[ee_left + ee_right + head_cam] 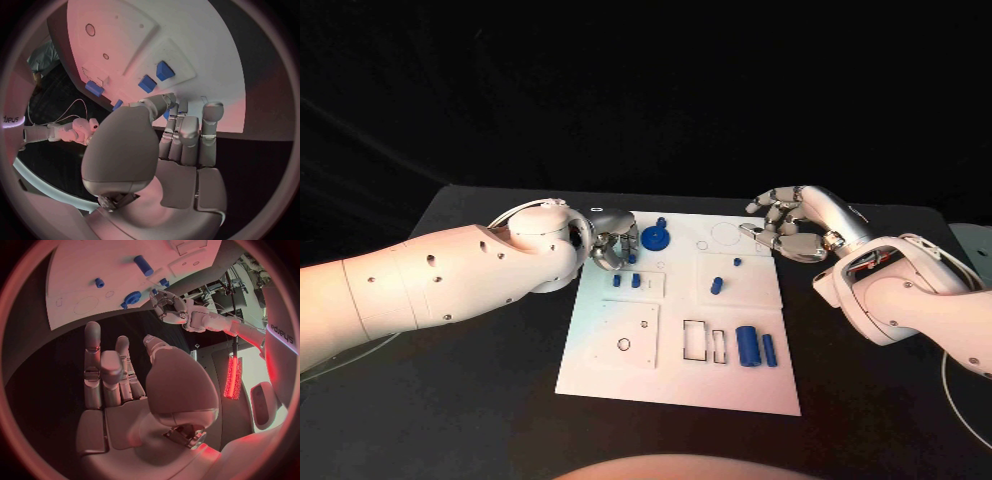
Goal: Assemble the parts on the task board
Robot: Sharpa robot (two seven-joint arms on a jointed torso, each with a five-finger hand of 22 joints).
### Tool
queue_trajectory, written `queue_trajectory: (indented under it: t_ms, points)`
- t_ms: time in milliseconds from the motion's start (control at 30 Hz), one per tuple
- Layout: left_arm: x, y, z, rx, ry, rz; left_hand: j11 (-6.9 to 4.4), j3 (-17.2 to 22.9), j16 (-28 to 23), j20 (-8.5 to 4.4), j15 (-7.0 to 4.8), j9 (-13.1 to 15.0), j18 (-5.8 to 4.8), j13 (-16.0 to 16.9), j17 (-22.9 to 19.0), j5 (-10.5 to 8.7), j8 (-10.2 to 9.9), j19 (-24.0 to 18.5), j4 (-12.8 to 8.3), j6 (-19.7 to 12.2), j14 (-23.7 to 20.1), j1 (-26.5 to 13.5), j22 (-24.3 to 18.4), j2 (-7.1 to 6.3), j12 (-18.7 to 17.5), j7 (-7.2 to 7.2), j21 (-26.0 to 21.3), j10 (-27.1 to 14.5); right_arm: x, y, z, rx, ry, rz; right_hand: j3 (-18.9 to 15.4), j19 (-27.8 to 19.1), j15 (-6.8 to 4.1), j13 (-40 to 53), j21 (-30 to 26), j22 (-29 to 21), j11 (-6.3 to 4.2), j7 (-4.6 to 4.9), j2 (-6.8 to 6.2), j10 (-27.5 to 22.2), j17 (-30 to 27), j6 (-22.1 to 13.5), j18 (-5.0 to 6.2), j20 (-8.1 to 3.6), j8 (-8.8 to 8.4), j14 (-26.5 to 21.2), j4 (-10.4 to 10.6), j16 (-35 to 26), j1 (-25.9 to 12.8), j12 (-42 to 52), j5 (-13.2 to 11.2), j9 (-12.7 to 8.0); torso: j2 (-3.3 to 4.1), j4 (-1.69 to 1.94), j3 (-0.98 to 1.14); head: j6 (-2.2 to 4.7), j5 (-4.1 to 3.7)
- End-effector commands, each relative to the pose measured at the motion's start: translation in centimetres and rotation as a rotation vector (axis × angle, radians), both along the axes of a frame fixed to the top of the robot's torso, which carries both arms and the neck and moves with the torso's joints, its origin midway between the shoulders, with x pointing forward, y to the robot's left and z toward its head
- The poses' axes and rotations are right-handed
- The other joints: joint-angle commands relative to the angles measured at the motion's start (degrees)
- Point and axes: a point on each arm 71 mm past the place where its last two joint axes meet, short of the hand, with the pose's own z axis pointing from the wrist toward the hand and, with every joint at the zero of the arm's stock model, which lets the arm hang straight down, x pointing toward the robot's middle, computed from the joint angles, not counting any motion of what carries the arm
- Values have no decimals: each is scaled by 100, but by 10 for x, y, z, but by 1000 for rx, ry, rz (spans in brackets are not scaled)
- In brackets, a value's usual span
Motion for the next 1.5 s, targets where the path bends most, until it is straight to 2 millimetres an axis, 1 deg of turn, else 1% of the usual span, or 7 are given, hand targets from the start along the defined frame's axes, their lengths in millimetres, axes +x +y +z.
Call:
queue_trajectory:
  t_ms: [33, 567, 1000, 1133, 1200, 1300, 1500]
  points:
    - [-1, -2, -1, 1, 12, -8, 16, 5, -6, 2, 11, 3, 62, 7, -18, 7, 18, -17, -40, 29, -30, 41, 10, 44, 32, 14, 22, -15, 0, 1, 0, -1, 0, 2, 33, 39, 1, -7, -23, -6, -28, 22, -25, -24, -3, 19, 70, 2, 29, 2, -10, -38, -36, -31, 39, -8, 1, 0, 2, -3, -3]
    - [-2, -2, -1, -3, 8, -9, 41, 184, 7, 0, 20, -44, 66, 30, -38, 24, -60, -37, -182, -6, -41, 118, 27, 63, 59, 49, 71, -51, 0, 0, 0, -2, 2, 0, 33, 39, 1, -7, -23, -6, -28, 22, -25, -24, -3, 19, 70, 2, 29, 2, -10, -38, -36, -31, 39, -8, -2, 0, 1, 0, -3]
    - [3, 5, 0, -21, -22, 13, 104, 399, 14, 43, 74, -219, 85, 20, -149, 21, -365, -141, -326, -369, -97, 66, 1, 13, 44, 127, 106, -172, 2, -2, -2, -21, 15, -7, 170, 115, 35, -498, -251, -134, 12, 55, -88, -121, -20, -8, 64, 26, 51, -31, -16, -274, -19, -557, 36, -34, -2, 2, -3, 18, -7]
    - [5, 7, 4, -54, -61, 10, 84, 496, 1, 31, 57, -258, 94, 7, -207, 22, -417, -169, -412, -415, -126, 111, 1, 19, 24, 86, 133, -222, 3, -2, -4, -46, 35, -1, 371, 163, 48, -934, -340, -163, 33, 75, -139, -117, 74, 21, 66, 36, 59, -15, -56, -292, 231, -1057, 56, -56, -5, 3, -3, 28, -9]
    - [5, 7, 6, -77, -82, 7, 83, 532, -49, 19, 50, -258, 111, -2, -368, 16, -397, -231, -437, -361, -198, 103, -58, 19, 11, 72, 110, -254, 3, -2, -6, -63, 47, 4, 615, 223, 48, -1264, -352, -143, 35, 83, -245, 5, 211, 78, 54, 35, 12, 46, -74, -210, 535, -1426, 36, -96, -6, 5, -4, 34, -12]
    - [5, 9, 10, -137, -112, 5, 86, 563, -59, 14, 49, -248, 109, -1, -397, 7, -342, -245, -454, -244, -201, 71, -43, 35, 28, 78, 135, -240, 4, -3, -9, -97, 72, 15, 916, 492, 21, -1588, 326, 301, 20, 65, -326, 153, 638, 232, -29, -2, -26, 239, -165, 216, 855, -1803, -349, -131, -3, 3, -6, 44, -22]
    - [3, 17, 21, -345, -141, 26, 113, 379, -264, 59, 91, -226, 194, -11, -971, -43, -219, -604, -338, -25, -450, -207, -479, 6, 41, 109, -167, -288, 6, -5, -18, -209, 136, 52, 1251, 877, 30, -2081, 1704, 1223, 36, 59, -475, 295, 1354, 469, -220, -19, -126, 483, -309, 997, 1071, -2463, -565, -182, -11, 0, -5, 86, -56]
